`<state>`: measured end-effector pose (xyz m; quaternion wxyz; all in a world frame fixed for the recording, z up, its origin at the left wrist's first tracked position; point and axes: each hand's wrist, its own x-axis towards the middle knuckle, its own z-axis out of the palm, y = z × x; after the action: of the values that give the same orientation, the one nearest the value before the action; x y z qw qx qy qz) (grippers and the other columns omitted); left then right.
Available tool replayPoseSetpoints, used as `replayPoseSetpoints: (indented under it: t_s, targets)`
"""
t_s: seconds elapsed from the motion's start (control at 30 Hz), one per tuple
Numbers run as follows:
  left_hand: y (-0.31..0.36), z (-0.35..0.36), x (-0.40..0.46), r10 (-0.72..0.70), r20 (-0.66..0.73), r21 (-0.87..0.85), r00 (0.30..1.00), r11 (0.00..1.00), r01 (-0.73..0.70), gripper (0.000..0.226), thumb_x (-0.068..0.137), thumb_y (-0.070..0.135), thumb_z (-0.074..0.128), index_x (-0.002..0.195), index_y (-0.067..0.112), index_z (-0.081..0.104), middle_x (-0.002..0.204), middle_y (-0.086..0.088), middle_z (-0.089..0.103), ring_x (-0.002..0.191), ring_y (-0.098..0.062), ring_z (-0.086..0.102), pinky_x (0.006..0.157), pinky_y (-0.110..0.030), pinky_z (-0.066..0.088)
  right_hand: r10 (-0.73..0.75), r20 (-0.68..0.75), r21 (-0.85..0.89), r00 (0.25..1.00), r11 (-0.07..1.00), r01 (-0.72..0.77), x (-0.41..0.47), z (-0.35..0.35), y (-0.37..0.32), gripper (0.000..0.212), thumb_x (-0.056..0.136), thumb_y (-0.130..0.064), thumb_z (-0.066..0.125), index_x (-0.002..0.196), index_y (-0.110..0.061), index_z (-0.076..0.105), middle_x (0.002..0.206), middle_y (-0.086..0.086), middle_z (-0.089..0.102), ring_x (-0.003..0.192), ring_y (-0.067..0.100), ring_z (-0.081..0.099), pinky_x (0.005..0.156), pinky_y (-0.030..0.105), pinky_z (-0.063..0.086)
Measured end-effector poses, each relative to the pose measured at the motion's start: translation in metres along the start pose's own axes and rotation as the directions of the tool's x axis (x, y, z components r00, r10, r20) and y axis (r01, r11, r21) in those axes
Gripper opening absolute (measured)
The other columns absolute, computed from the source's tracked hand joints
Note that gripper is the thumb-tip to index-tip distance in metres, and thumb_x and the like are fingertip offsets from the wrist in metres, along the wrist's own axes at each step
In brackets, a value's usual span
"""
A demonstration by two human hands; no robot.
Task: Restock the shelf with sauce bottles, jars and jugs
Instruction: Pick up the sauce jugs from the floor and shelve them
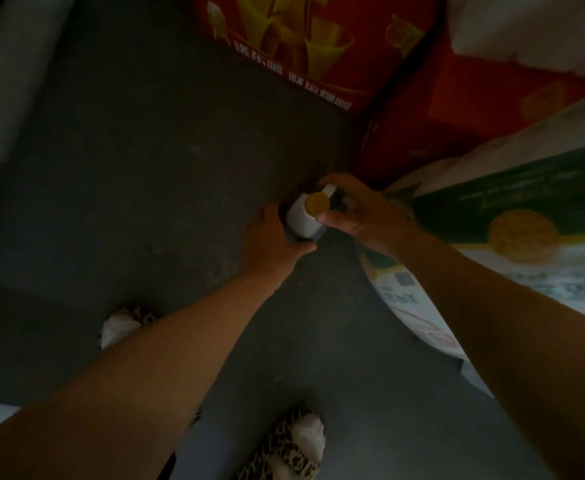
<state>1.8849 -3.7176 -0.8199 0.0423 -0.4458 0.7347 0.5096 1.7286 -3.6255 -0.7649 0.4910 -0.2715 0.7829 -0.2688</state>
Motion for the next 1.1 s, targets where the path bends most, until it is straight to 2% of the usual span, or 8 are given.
replayPoseSetpoints:
  t_s: [0.13, 0.2, 0.43, 0.63, 0.77, 0.9, 0.97, 1.1]
  targets:
    - [-0.02, -0.032, 0.025, 0.04, 0.061, -0.192, 0.997, 0.981, -0.028, 0.073, 0.069, 0.031, 0.087, 0.133, 0.017, 0.053, 0.123, 0.005, 0.062, 0.112, -0.013, 0.059, 0.081, -0.013, 0.044, -0.078, -0.175, -0.049, 0.981, 0.996, 0.07, 0.031, 0.016, -0.014, 0.045, 0.081, -0.053, 0.076, 0.115, -0.03, 0.057, 0.112, -0.007, 0.056, 0.1, 0.007, 0.058, 0.082, 0.028, 0.052]
    - [-0.031, -0.049, 0.04, 0.056, 0.136, -0.308, 0.989, 0.951, -0.011, 0.076, 0.073, 0.038, 0.082, 0.14, 0.024, 0.048, 0.131, 0.004, 0.06, 0.122, -0.014, 0.057, 0.091, -0.02, 0.046, -0.021, -0.245, -0.049, 0.969, 0.999, 0.009, 0.049, 0.03, -0.026, 0.048, 0.079, -0.066, 0.071, 0.107, -0.032, 0.054, 0.116, 0.002, 0.051, 0.102, 0.019, 0.057, 0.081, 0.036, 0.051]
    - [-0.032, -0.056, 0.061, 0.064, 0.273, -0.477, 0.96, 0.875, 0.077, 0.073, 0.077, 0.049, 0.074, 0.14, 0.036, 0.037, 0.142, 0.006, 0.051, 0.129, -0.011, 0.051, 0.109, -0.038, 0.042, 0.01, -0.275, 0.232, 0.961, 0.971, 0.056, 0.07, 0.039, -0.004, 0.026, 0.101, -0.05, 0.048, 0.111, -0.027, 0.057, 0.11, 0.0, 0.061, 0.103, 0.014, 0.061, 0.086, 0.035, 0.052]
    - [-0.035, -0.035, 0.054, 0.078, 0.177, -0.436, 0.981, 0.9, 0.007, 0.042, 0.091, 0.034, 0.064, 0.124, 0.039, 0.038, 0.117, 0.018, 0.054, 0.101, 0.016, 0.053, 0.088, -0.012, 0.047, 0.107, -0.276, 0.49, 0.955, 0.87, 0.044, 0.062, 0.057, 0.038, 0.043, 0.102, -0.041, 0.05, 0.141, -0.022, 0.052, 0.134, 0.0, 0.062, 0.118, 0.011, 0.062, 0.089, 0.024, 0.053]
    - [-0.039, -0.036, 0.046, 0.067, 0.148, -0.394, 0.987, 0.919, -0.003, 0.05, 0.084, 0.052, 0.065, 0.124, 0.046, 0.036, 0.124, 0.014, 0.052, 0.112, 0.003, 0.052, 0.091, -0.019, 0.046, 0.107, -0.264, 0.503, 0.958, 0.863, 0.043, 0.06, 0.056, 0.029, 0.038, 0.102, -0.042, 0.049, 0.135, -0.024, 0.054, 0.132, 0.001, 0.063, 0.12, 0.014, 0.061, 0.098, 0.034, 0.052]
    - [-0.031, -0.042, 0.04, -0.041, 0.146, -0.31, 0.989, 0.947, 0.085, 0.053, 0.098, 0.049, 0.049, 0.142, 0.022, 0.037, 0.127, 0.0, 0.053, 0.119, -0.014, 0.052, 0.084, -0.023, 0.039, 0.221, -0.227, 0.489, 0.948, 0.868, -0.086, 0.057, 0.062, 0.009, 0.024, 0.1, -0.05, 0.052, 0.113, -0.031, 0.059, 0.107, -0.007, 0.065, 0.099, 0.008, 0.063, 0.081, 0.026, 0.053]
    - [-0.03, -0.045, 0.028, -0.141, 0.138, -0.224, 0.98, 0.96, 0.17, 0.046, 0.102, 0.044, 0.04, 0.139, 0.015, 0.043, 0.123, -0.003, 0.054, 0.118, -0.015, 0.05, 0.08, -0.015, 0.032, 0.31, -0.266, 0.485, 0.912, 0.862, -0.152, 0.048, 0.076, 0.006, 0.04, 0.09, -0.065, 0.058, 0.107, -0.029, 0.064, 0.104, -0.002, 0.07, 0.096, 0.014, 0.067, 0.087, 0.034, 0.056]
    - [-0.029, -0.058, -0.005, -0.29, 0.244, -0.129, 0.925, 0.936, 0.328, 0.059, 0.099, 0.057, 0.032, 0.139, 0.014, 0.042, 0.138, -0.013, 0.054, 0.124, -0.027, 0.053, 0.099, -0.028, 0.04, 0.532, -0.167, 0.491, 0.83, 0.775, -0.397, 0.005, 0.095, -0.007, 0.037, 0.098, -0.056, 0.051, 0.086, -0.023, 0.064, 0.088, 0.002, 0.067, 0.081, 0.018, 0.065, 0.081, 0.026, 0.055]
